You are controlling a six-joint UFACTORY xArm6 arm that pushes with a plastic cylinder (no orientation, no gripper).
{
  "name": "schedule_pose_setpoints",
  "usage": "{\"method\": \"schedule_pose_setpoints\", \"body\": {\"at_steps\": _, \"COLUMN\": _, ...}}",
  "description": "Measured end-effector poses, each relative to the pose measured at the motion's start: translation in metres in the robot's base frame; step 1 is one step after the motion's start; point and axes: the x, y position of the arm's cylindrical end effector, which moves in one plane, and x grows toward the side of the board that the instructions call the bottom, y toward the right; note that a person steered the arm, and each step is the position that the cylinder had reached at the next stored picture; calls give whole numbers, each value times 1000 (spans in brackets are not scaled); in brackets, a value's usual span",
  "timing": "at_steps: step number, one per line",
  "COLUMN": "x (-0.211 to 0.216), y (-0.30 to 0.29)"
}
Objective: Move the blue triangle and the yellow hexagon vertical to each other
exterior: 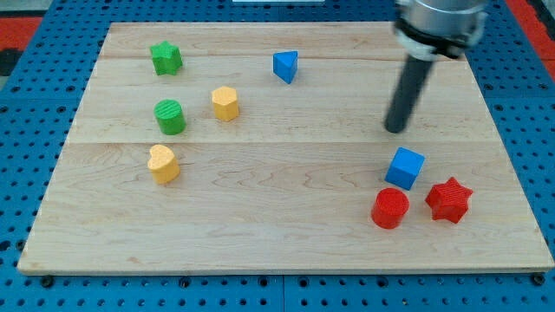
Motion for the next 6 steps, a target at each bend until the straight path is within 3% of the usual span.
{"method": "schedule_pose_setpoints", "body": {"at_steps": 1, "x": -62, "y": -34}}
{"method": "schedule_pose_setpoints", "body": {"at_steps": 2, "x": -99, "y": -113}}
{"method": "schedule_pose_setpoints", "body": {"at_steps": 3, "x": -93, "y": -225}}
{"method": "schedule_pose_setpoints", "body": {"at_steps": 4, "x": -63, "y": -245}}
{"method": "schedule_pose_setpoints", "body": {"at_steps": 6, "x": 35, "y": -118}}
